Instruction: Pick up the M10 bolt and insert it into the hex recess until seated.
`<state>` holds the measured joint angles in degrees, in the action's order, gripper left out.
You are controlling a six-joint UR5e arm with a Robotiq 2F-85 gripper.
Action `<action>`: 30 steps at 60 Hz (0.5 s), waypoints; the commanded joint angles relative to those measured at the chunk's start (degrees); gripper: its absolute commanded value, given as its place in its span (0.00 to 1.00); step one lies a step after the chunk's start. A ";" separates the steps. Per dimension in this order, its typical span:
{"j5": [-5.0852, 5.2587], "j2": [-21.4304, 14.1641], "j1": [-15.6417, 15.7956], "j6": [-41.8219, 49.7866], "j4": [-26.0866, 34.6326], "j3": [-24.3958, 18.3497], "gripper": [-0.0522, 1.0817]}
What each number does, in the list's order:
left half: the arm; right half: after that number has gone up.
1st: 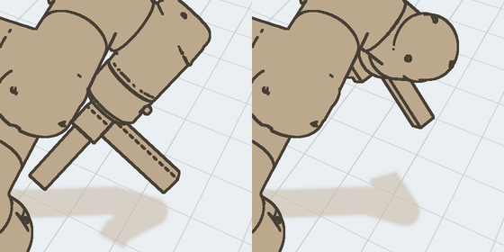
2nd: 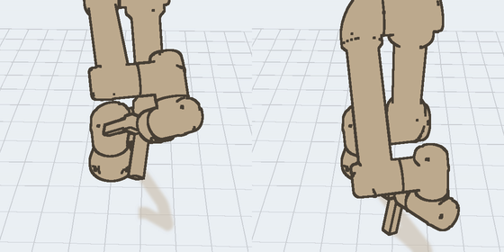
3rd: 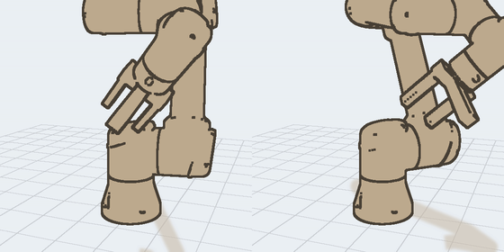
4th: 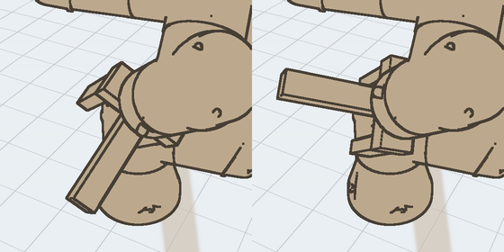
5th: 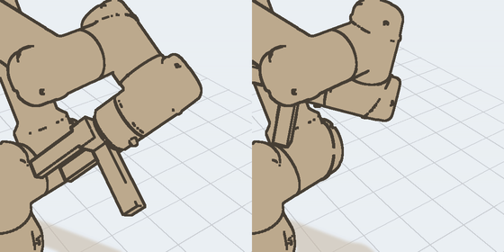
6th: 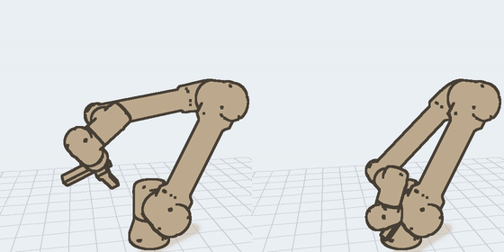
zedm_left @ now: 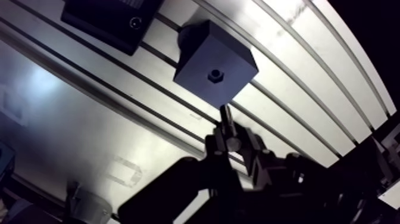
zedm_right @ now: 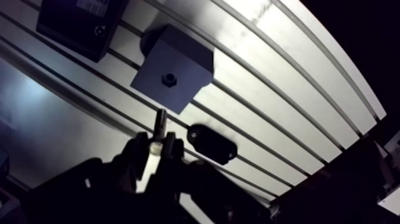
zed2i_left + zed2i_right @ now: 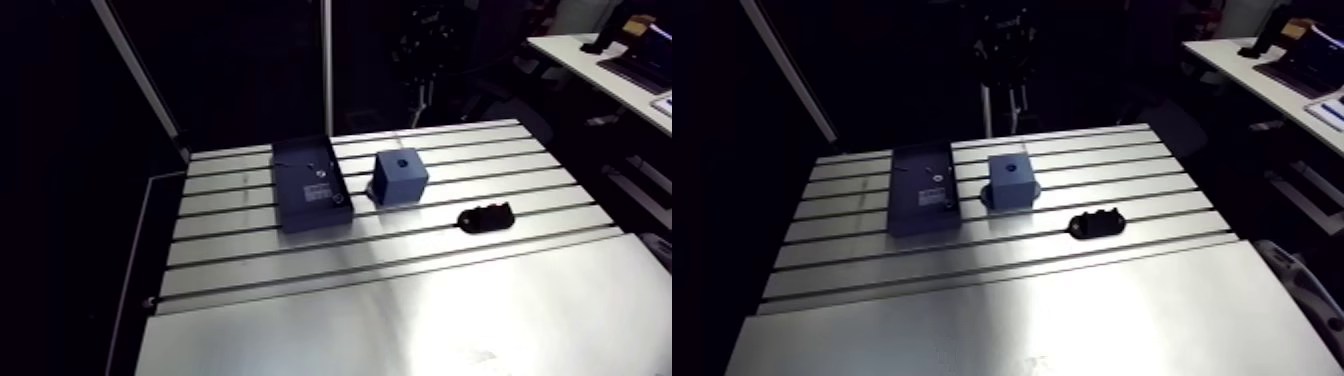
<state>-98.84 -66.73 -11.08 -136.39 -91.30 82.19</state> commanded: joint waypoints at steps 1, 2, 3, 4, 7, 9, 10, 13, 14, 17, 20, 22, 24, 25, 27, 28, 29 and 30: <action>-0.17 1.11 0.09 -0.07 -0.03 -0.16 0.71; -0.17 1.11 0.09 -0.07 -0.03 -0.16 0.71; -0.17 1.20 0.09 -0.07 -0.20 -0.07 0.71; -0.17 1.20 0.09 -0.07 -0.20 -0.07 0.71; -0.17 1.45 0.09 -0.07 -0.32 -0.06 0.71; -0.17 1.55 0.09 -0.07 -0.32 -0.06 0.71; -0.17 1.55 0.09 -0.07 -0.32 -0.06 0.71; -0.17 1.73 0.09 -0.07 -0.32 -0.06 0.71; -0.17 1.73 0.09 -0.07 -0.32 -0.06 0.71; -0.17 1.90 0.09 -0.07 -0.40 0.10 0.71; -0.17 2.09 0.09 -0.07 -0.82 0.12 0.70; -0.10 2.17 0.09 0.01 -1.07 0.19 0.70; -0.09 2.18 0.09 0.02 -1.33 0.28 0.70; -0.09 2.18 0.09 0.02 -1.33 0.28 0.70; -0.09 2.26 0.09 0.02 -1.55 0.62 0.70; -0.09 2.26 0.09 0.02 -1.55 0.62 0.70; -0.09 2.26 0.09 0.02 -1.55 0.62 0.70; -0.09 2.27 0.09 0.02 -1.63 0.79 0.70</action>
<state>-98.98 -64.82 -10.99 -136.43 -92.12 82.35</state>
